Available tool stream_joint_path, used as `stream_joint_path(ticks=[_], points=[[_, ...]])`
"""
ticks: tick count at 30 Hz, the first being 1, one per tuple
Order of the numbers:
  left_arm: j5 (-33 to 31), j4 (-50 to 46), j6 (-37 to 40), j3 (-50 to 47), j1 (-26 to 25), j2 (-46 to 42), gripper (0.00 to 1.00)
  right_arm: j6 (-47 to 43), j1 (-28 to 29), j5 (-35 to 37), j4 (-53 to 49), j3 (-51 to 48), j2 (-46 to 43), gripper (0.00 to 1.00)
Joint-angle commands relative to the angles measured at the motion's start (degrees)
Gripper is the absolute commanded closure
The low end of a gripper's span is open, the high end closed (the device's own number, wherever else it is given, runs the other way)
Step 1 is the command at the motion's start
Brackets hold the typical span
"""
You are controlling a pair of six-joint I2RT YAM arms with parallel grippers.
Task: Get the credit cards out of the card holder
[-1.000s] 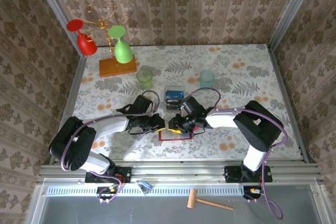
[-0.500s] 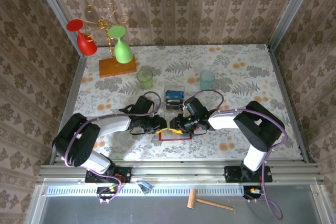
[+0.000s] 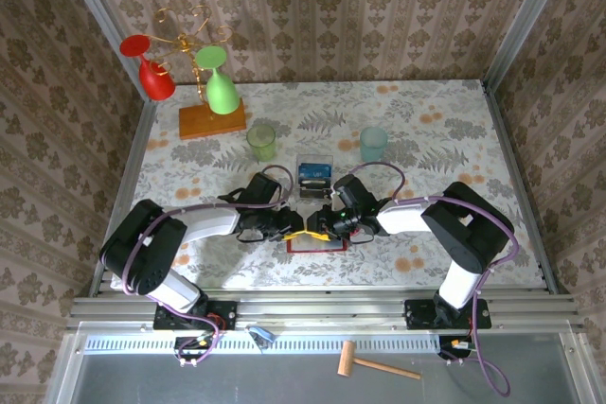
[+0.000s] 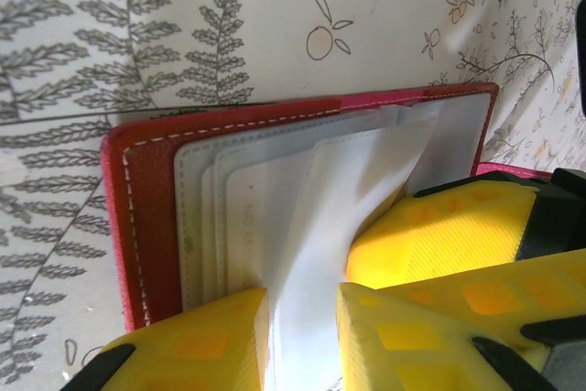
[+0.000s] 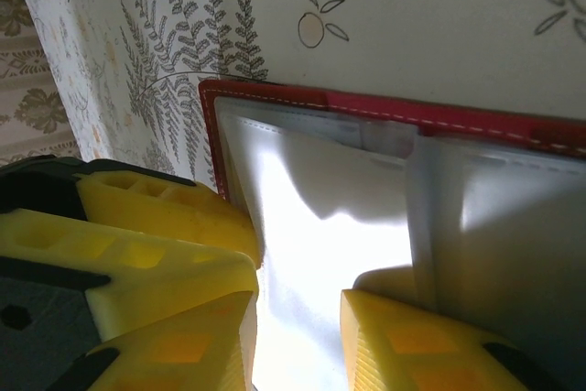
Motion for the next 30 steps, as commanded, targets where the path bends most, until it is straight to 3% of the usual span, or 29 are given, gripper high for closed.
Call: stream_joint_path(ticks=[1,19,30], points=[[1.6,3.2,-2.0,-0.4,-0.5,0.8,0.76,0.6,-0.2,-0.4,0.2,-1.1,0.3,0.69],[1.3,4.2,-2.7,-0.7,-0.6,0.7,0.85,0.9,-0.6,0.1,0.1,-1.4,-2.9,0.69],[1.5,3.8,-2.5,0.2,-0.5,0.1,0.83,-2.8,-3.1,2.5,-10.5,-0.4,-11.5,0.68]])
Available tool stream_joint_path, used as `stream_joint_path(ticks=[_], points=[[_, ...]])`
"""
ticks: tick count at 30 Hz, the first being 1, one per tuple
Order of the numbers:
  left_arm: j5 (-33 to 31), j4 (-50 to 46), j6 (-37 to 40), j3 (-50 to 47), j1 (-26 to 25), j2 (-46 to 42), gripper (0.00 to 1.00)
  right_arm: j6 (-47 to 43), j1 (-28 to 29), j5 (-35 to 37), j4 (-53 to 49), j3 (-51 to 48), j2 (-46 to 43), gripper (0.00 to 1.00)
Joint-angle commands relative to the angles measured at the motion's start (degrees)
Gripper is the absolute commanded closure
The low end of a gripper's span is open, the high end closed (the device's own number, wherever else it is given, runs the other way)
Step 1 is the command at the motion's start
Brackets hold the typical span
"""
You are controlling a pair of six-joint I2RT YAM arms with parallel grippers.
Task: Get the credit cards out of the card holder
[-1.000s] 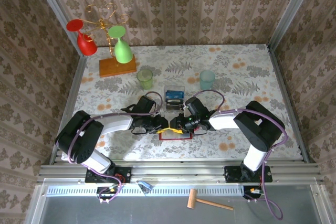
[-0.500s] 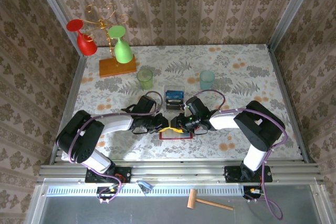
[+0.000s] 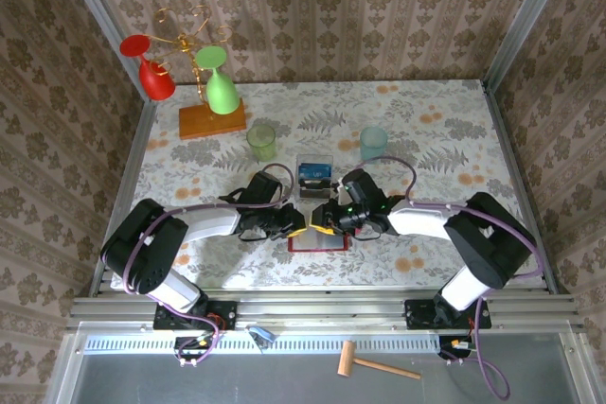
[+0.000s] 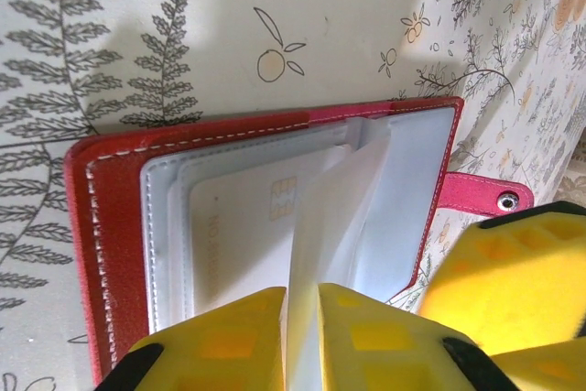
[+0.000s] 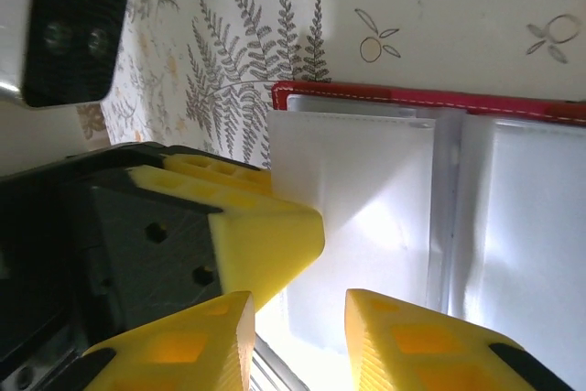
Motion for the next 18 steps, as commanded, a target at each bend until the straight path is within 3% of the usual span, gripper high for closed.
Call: stream_joint_path(ticks=[1,18], points=[[0.7,-0.2,0.0,0.8,-0.4,-0.5,0.83,-2.6,-1.3,2.1,-6.4,0.5,-3.4,0.68],[3.4,0.2,0.5,7.0,-1.8,2.4,0.82,-5.5,-6.0,2.9,-12.2,-1.8,-11.3,0.68]])
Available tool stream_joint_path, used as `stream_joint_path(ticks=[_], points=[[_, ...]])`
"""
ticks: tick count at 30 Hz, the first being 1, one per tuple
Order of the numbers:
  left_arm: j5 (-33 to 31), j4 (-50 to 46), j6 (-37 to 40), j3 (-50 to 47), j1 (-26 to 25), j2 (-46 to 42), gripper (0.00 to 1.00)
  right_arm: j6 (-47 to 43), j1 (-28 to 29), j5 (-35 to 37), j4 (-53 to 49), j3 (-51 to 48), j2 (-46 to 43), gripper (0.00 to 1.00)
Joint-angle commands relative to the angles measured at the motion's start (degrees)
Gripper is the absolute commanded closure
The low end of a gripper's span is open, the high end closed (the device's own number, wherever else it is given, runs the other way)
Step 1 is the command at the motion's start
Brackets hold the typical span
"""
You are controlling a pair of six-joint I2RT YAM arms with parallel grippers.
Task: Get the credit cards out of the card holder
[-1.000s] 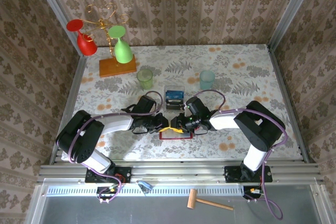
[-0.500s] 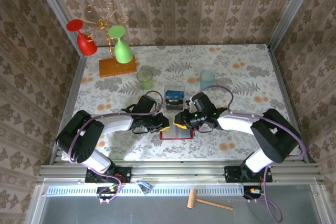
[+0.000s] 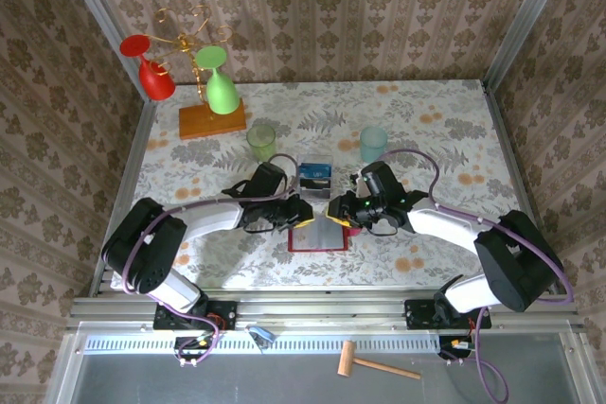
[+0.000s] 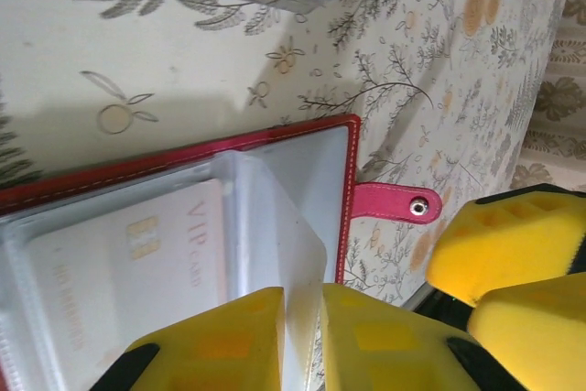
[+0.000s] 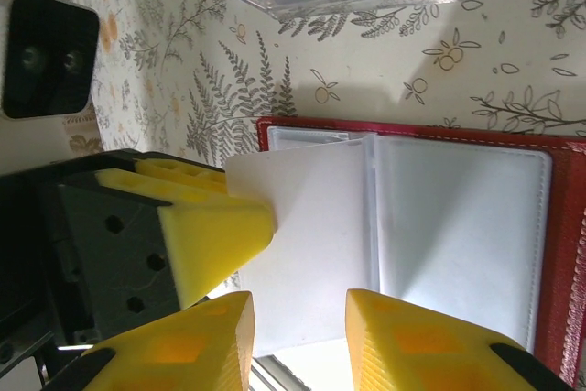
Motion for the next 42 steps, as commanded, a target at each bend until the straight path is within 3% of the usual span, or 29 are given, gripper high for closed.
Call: stream_joint_path(ticks=[1,7,18,27,42], points=[[1.9,0.7,0.2,1.9,-1.0,2.1,0.82,-1.1,-0.6,1.4,-2.4,-1.0,-3.0,0.68],[3.0,5.8,-2.3,3.5,-2.5,5.8,0.8,-1.3,-0.9,1.5,-3.2,-1.4,-3.9,0.68],[5.7,8.9,-3.3,6.3,-4.2,10.1,0.6,-1.4,-1.6,1.6,-4.5,-2.5,-5.9,0.68],[6.8,10.4,-3.8,7.9,-4.4,12.3,0.53,-1.7,-1.8,2.6,-6.3,-3.0,-8.1,0.68],[6.2,10.5,-3.4,6.7,-3.1,9.6,0.55,-2.2,-1.8,2.7,-7.2,-1.9,-7.0,0.68]])
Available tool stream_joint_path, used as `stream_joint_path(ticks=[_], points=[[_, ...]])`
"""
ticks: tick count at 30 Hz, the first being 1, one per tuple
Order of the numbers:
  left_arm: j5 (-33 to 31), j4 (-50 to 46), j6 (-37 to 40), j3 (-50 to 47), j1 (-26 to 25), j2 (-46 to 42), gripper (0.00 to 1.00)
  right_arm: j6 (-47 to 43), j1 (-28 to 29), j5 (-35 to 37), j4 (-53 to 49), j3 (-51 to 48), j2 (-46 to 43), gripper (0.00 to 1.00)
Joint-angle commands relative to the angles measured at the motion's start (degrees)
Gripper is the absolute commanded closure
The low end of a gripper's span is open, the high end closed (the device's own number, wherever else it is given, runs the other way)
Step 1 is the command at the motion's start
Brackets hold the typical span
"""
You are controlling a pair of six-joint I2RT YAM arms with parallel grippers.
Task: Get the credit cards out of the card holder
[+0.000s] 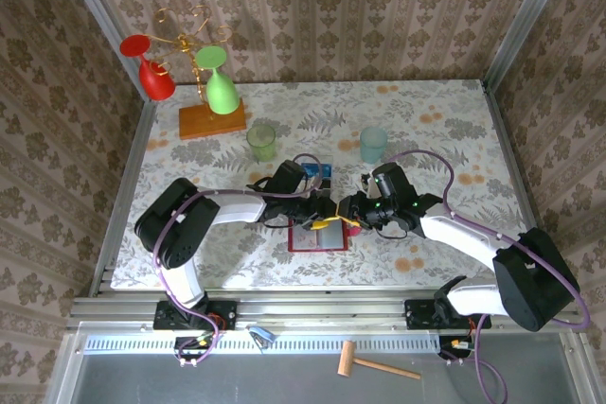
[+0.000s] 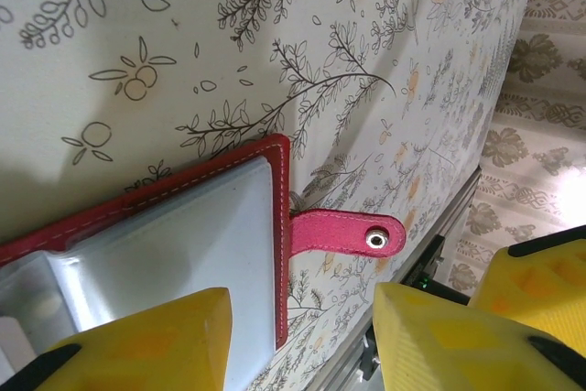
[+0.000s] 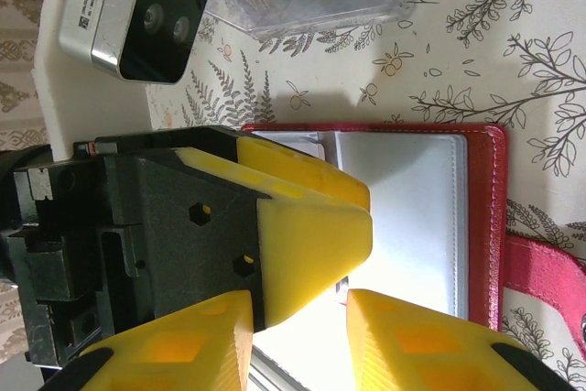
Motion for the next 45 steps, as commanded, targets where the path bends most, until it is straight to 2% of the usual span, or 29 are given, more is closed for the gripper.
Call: stream_joint_path(ticks=[1,16,31,37,45], points=[[0.4,1.9,-0.1,0.0,0.9,-3.0,0.56,-1.1,0.0,0.4,-2.5,0.3,0.3,0.68],[-1.5,0.3,1.2,-5.7,3.4,-9.3,0.57,-0.6,1.0,-1.5,-0.8,3.8,7.1,0.68],[-1.8,1.6,0.5,-13.9,5.9,-15.5,0.58,0.2,6.1,-1.6,0.6,9.5,16.2,0.69],[-3.9,1.4,0.4,-16.4,6.3,-17.1,0.58,0.5,8.0,-1.6,1.1,11.1,19.3,0.69],[-3.3,2.0,0.6,-17.1,6.3,-15.8,0.65,0.6,9.1,-0.9,1.3,11.4,21.5,0.7]])
